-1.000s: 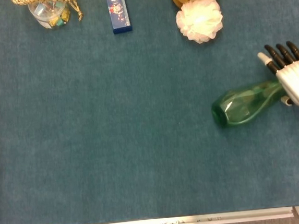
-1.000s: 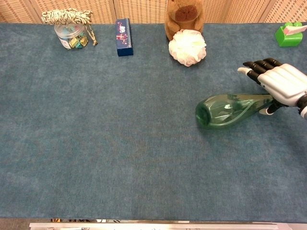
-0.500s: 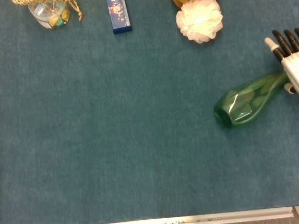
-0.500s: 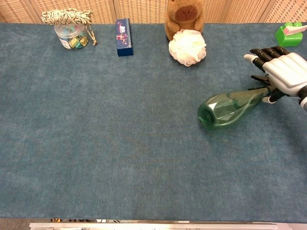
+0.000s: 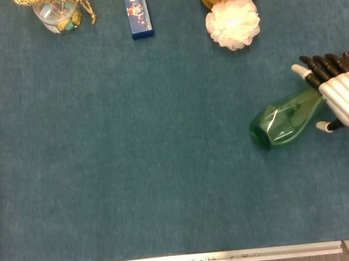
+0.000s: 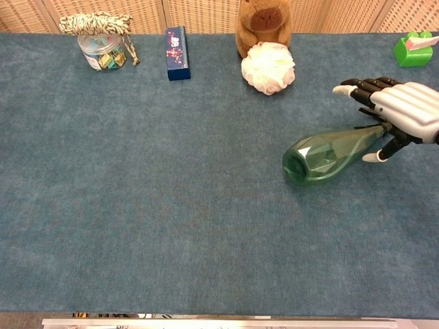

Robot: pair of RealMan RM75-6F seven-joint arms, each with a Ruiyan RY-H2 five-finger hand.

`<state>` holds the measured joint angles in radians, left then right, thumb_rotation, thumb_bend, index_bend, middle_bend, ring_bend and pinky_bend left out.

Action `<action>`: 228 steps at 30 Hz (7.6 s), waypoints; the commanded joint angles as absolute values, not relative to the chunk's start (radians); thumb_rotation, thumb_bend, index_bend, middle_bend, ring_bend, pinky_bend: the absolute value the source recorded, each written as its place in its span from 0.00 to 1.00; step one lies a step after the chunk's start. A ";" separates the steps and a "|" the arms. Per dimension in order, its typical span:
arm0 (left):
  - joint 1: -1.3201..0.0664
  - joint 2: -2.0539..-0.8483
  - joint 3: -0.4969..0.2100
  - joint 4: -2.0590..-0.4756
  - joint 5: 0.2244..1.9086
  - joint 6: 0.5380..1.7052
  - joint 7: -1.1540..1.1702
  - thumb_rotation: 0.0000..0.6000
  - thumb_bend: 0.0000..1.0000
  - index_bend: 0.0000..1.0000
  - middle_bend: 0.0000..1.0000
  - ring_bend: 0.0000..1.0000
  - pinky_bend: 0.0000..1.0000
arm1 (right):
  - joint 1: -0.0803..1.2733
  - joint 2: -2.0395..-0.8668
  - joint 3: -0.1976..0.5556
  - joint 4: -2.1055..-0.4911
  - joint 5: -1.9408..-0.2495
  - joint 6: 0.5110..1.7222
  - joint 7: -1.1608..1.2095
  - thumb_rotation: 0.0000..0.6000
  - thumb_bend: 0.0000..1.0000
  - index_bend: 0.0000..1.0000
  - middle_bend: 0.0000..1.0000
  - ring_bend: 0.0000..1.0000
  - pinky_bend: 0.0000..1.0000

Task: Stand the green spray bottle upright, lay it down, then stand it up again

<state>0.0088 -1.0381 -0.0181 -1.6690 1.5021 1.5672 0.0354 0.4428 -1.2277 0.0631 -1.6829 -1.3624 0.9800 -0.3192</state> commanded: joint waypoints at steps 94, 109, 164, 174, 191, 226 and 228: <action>0.017 -1.021 -0.027 -1.677 1.505 1.575 0.016 1.00 0.13 0.34 0.35 0.39 0.70 | 0.776 -1.004 -0.102 -1.948 -1.386 0.526 -0.112 1.00 1.00 0.42 0.53 0.40 0.15; 0.015 -1.022 -0.029 -1.677 1.498 1.569 0.021 1.00 0.13 0.34 0.35 0.39 0.70 | 0.769 -0.968 -0.142 -1.965 -1.351 0.520 -0.171 1.00 1.00 0.50 0.65 0.52 0.16; 0.010 -1.029 -0.028 -1.676 1.488 1.555 0.042 1.00 0.13 0.34 0.35 0.39 0.70 | 0.477 -1.033 -0.025 -1.731 -1.252 1.039 -0.608 1.00 0.00 0.00 0.00 0.00 0.05; 0.005 -1.028 -0.033 -1.681 1.481 1.548 0.048 1.00 0.13 0.34 0.35 0.39 0.70 | 0.493 -1.131 -0.029 -1.613 -1.174 0.972 -0.640 1.00 0.00 0.00 0.00 0.00 0.03; 0.010 -1.022 -0.031 -1.680 1.486 1.557 0.026 1.00 0.13 0.34 0.35 0.39 0.70 | 0.529 -1.270 -0.024 -1.484 -1.146 0.944 -0.705 1.00 0.00 0.00 0.00 0.00 0.02; 0.018 -1.018 -0.028 -1.679 1.494 1.569 0.012 1.00 0.13 0.34 0.35 0.39 0.70 | 0.578 -1.465 0.016 -1.299 -1.196 0.974 -0.648 1.00 0.00 0.00 0.00 0.00 0.02; 0.017 -1.018 -0.029 -1.679 1.494 1.569 0.012 1.00 0.13 0.34 0.35 0.39 0.70 | 0.580 -1.479 0.019 -1.286 -1.214 0.982 -0.634 1.00 0.00 0.00 0.00 0.00 0.02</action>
